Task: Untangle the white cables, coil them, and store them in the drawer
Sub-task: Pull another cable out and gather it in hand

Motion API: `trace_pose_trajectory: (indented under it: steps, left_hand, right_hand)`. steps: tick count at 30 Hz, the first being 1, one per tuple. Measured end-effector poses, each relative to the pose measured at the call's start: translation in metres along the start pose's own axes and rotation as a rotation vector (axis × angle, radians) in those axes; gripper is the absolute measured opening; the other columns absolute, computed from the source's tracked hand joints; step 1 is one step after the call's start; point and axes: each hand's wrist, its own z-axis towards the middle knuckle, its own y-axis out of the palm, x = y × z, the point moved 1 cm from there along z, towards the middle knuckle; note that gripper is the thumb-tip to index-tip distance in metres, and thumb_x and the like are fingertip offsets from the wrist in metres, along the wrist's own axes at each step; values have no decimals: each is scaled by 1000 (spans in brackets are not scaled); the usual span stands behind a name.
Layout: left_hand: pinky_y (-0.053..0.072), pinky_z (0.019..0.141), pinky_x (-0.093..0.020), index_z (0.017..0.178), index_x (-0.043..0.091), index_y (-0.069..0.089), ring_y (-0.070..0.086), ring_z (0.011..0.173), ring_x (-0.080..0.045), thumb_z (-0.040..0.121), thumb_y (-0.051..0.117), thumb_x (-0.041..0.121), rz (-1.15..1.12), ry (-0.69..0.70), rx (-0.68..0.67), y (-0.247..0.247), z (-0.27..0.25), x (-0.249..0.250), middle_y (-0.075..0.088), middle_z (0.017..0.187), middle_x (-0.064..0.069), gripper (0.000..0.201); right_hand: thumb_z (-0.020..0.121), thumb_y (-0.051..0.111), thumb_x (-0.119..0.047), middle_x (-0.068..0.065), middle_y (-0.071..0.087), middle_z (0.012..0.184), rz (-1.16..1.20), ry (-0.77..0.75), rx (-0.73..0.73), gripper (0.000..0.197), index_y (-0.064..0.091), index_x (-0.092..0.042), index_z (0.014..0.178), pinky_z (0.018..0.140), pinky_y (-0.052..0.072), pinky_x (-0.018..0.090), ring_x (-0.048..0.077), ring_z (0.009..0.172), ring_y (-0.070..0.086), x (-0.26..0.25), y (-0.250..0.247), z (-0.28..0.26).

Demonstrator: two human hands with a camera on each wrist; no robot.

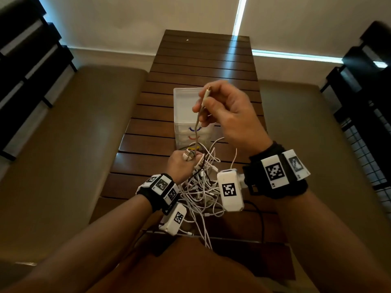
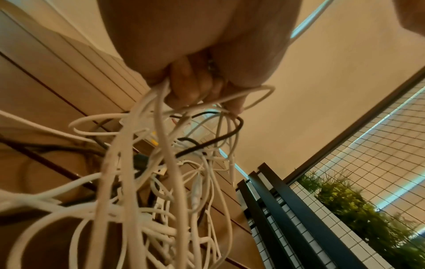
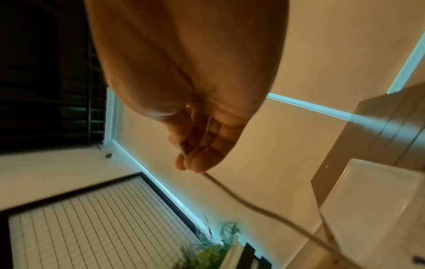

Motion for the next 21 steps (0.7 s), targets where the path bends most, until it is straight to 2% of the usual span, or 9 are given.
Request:
trace_pose_trajectory:
  steps: [3,5,7,10,12,14,17,19,21]
  left_hand:
    - [46,61,-33,82,5,73,56,59,-18,87,67,41,-82,-4,-17,-9,-2,8,69,74,-17,36]
    - [42,59,-33,92,2,73,54,61,-19,89,64,38,-165,21,-79,-13,-6,18,67,77,-22,37]
    - [45,62,-38,91,5,73,57,67,-25,91,63,34,-179,83,-83,-14,-8,19,68,84,-24,31]
    - [55,78,-49,92,13,75,69,84,-33,91,63,27,-212,83,-65,-15,-9,18,73,87,-14,19]
    - [56,83,-51,92,11,75,70,87,-32,91,63,23,-262,63,-54,-17,-9,20,74,87,-15,17]
    - [54,83,-49,92,11,74,69,87,-31,93,60,20,-255,91,-54,-18,-10,23,73,89,-16,17]
    - [53,80,-56,88,8,73,66,85,-39,94,59,20,-134,152,-113,-17,-7,20,71,86,-19,19]
    - [51,75,-58,84,4,70,61,81,-47,93,59,17,-72,177,-179,-15,-6,18,68,83,-25,19]
    - [52,68,-49,81,4,68,60,70,-39,92,61,14,-67,192,-190,-14,-5,21,67,76,-21,17]
  right_hand:
    - [97,52,-10,10,59,116,-168,146,12,35,46,-15,131,64,54,24,15,83,63,27,-7,-5]
    - [95,57,-14,8,49,133,-214,323,0,54,36,-20,144,64,53,18,11,88,63,53,-5,-17]
    - [91,63,-12,3,39,138,-209,402,55,68,29,-25,148,67,52,14,6,91,60,73,6,-31]
    - [80,75,-9,0,27,130,-284,279,292,89,22,-29,149,68,48,7,0,89,53,95,22,-45]
    - [77,79,-17,-2,25,129,-390,185,429,90,24,-33,147,72,51,13,4,92,53,103,22,-49]
    - [79,75,-22,1,26,133,-483,151,456,75,36,-33,142,91,50,25,16,110,50,104,19,-52]
    - [83,65,-30,5,27,146,-964,114,279,54,49,-37,134,112,27,48,27,138,25,97,14,-49]
    - [89,58,-34,2,24,154,-1238,141,8,40,54,-42,128,113,7,59,32,146,5,87,7,-42]
    - [95,52,-38,-7,27,154,-1288,220,-178,23,62,-41,116,113,-7,62,28,148,-4,81,-3,-36]
